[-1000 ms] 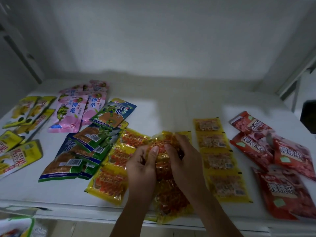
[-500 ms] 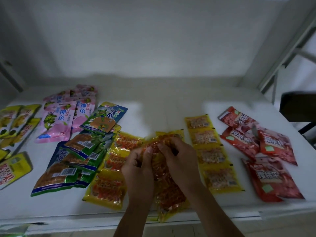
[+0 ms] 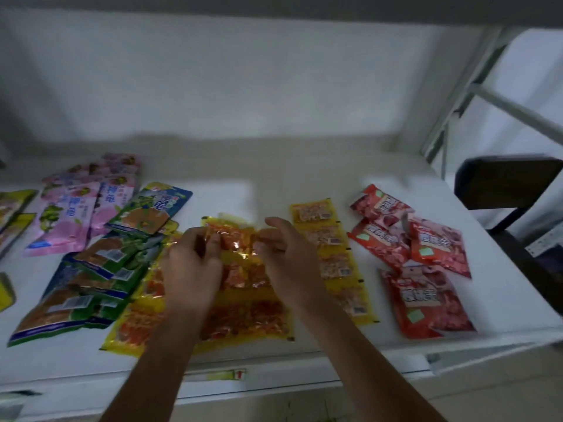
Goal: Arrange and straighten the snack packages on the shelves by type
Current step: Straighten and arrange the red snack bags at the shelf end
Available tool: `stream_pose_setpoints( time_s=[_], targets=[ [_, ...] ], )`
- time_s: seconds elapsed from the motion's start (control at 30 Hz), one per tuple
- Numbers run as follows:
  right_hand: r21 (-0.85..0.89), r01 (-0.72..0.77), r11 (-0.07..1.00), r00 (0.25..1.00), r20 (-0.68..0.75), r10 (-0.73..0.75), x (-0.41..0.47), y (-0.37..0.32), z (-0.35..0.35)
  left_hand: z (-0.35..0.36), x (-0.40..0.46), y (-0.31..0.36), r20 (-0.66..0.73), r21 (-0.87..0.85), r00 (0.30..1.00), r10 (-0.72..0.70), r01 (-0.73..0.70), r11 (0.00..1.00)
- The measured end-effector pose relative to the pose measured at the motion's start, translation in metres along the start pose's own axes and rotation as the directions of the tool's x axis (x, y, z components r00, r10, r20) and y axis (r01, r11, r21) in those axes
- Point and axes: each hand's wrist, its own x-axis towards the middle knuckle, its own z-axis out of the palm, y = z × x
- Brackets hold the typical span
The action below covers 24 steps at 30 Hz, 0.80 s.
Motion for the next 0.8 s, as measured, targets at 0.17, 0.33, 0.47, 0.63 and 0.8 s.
stream_pose_setpoints(
  time_s=[0.17,0.33,0.47,0.63,0.8],
  targets=[
    [-0.059,0.095,0.994,0.981,-0.164,-0.104,-0.021,0.027,-0.099,0.017,-0.027,0.019,0.001,0.145,1.0,-0.016,0.015,0.989],
    [-0.303,-0.068,0.95,0.948,-0.317,-0.033,-0.055,0.054,-0.21,0.056,-0.095,0.065,0.096,0.106,0.971,0.219,-0.229,0.968],
    [-0.454,-0.373,0.809,0.925,-0.255,0.283,-0.071,0.08,-0.258,0.119,-0.162,0.109,0.325,0.083,0.867,0.377,-0.424,0.902],
    [-0.332,-0.439,0.835,0.898,-0.202,0.392,-0.074,0.098,-0.262,0.169,-0.193,0.129,0.389,0.178,0.887,0.249,-0.338,0.924],
    [-0.132,-0.338,0.932,0.939,-0.109,0.325,-0.082,0.102,-0.271,0.167,-0.207,0.132,0.428,-0.02,0.893,0.137,-0.141,0.99]
  ],
)
